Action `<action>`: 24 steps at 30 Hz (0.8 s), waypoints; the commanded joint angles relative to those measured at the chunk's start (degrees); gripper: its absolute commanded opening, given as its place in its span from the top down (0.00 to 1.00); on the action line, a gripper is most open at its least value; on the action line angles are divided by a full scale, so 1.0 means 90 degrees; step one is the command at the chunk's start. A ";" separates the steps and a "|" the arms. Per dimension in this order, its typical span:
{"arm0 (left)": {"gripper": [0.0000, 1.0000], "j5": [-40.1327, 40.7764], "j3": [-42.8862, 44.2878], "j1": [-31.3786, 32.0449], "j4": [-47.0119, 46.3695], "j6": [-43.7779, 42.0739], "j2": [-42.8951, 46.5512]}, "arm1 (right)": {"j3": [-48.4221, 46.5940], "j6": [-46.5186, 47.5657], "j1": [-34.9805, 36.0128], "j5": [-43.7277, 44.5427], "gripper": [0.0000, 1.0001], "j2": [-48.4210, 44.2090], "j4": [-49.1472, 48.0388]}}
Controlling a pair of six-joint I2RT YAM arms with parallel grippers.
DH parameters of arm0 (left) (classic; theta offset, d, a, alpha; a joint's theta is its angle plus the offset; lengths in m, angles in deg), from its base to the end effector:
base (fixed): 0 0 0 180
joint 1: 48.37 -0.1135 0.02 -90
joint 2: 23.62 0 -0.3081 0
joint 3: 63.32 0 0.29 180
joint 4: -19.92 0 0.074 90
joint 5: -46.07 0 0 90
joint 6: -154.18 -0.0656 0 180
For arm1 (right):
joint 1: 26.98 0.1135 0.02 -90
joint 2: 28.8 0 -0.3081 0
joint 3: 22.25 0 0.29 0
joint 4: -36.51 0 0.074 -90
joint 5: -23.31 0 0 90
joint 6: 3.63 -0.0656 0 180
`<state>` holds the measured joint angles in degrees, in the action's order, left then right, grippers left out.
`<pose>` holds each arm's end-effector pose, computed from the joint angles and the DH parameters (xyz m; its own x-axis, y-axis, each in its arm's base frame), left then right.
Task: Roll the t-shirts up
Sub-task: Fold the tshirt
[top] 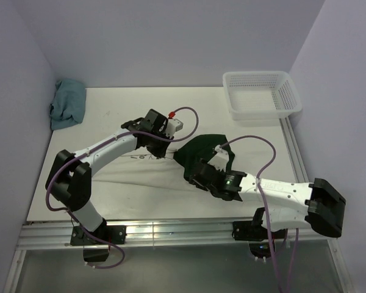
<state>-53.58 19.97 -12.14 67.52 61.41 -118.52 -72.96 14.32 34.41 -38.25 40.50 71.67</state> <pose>0.3173 -0.2461 0.2430 -0.6606 0.5431 -0.5183 0.6846 0.7191 -0.1191 0.1538 0.2167 0.2031 -0.7251 0.4176 -0.5476 0.1710 0.8795 0.4442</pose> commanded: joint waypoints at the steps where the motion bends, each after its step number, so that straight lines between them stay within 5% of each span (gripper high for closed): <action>1: 0.97 -0.0304 0.0528 0.0115 0.0139 0.0043 -0.0149 | -0.0117 -0.0528 0.0045 0.0773 0.47 -0.0492 0.0592; 3: 0.94 -0.0508 0.0655 0.0222 0.0159 0.0150 -0.0208 | -0.0136 -0.0656 0.0035 0.0891 0.50 -0.0580 0.0778; 6: 0.90 -0.0782 0.0666 0.0359 0.0013 0.0258 -0.0286 | -0.0244 -0.0832 -0.0033 0.1058 0.69 -0.0435 0.1188; 10: 0.87 -0.1212 0.0373 0.0428 -0.0601 0.0639 -0.0150 | -0.0234 -0.0832 -0.0209 0.0990 0.75 -0.0132 0.1326; 24: 0.71 -0.1692 0.0148 0.0818 -0.1218 0.0864 -0.0647 | -0.0468 -0.0686 -0.0356 0.1117 0.55 0.0571 0.1668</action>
<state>-66.85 21.92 -5.76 58.98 68.32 -123.32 -74.44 8.05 31.85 -31.51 44.30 85.64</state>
